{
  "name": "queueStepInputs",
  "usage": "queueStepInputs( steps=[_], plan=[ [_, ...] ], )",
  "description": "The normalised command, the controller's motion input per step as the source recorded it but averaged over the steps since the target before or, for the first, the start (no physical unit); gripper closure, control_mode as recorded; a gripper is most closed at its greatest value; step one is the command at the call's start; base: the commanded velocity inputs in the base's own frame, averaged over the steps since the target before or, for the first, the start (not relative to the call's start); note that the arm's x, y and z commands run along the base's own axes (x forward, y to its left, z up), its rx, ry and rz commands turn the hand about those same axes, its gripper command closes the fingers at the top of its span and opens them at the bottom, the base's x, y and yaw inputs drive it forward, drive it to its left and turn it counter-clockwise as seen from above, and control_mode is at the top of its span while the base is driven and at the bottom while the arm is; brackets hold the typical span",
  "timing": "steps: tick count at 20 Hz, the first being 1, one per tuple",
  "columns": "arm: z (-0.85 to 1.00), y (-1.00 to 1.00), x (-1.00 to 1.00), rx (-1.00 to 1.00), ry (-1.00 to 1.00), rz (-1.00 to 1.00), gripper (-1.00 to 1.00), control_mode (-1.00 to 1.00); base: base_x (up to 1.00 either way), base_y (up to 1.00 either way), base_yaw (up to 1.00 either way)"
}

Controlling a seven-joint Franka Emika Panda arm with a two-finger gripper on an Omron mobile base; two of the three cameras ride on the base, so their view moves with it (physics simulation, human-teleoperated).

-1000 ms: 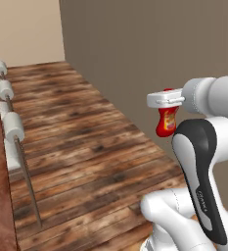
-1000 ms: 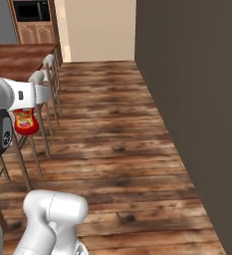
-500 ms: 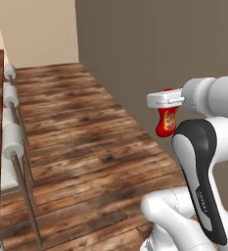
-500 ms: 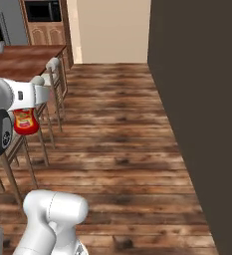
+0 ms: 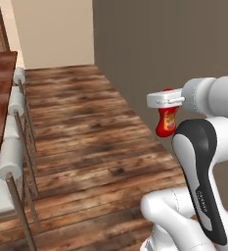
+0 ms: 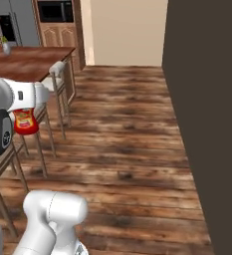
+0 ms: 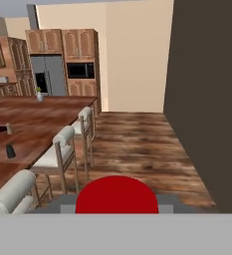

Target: Move the ketchup and shaker from the cabinet to the dining counter.

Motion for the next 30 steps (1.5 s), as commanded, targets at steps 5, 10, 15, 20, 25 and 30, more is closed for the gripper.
queueStepInputs(
  steps=[5, 10, 15, 20, 25, 30],
  plan=[
    [0.0, 0.0, 0.0, 0.0, 0.0, 0.0, 1.0, 1.0, 0.73, -0.27, 0.24],
    [0.0, 0.0, 0.0, 0.0, 0.0, 0.0, 1.0, 1.0, 0.72, -0.22, 0.31],
    [0.0, 0.0, 0.0, 0.0, 0.0, 0.0, 1.0, 1.0, 0.72, -0.2, 0.34],
    [0.0, 0.0, 0.0, 0.0, 0.0, 0.0, 1.0, 1.0, 0.75, -0.11, 0.37],
    [0.0, 0.0, 0.0, 0.0, 0.0, 0.0, 1.0, 1.0, 0.73, -0.04, 0.45],
    [0.0, 0.0, 0.0, 0.0, 0.0, 0.0, 1.0, 1.0, 0.7, -0.12, 0.43]
  ],
)
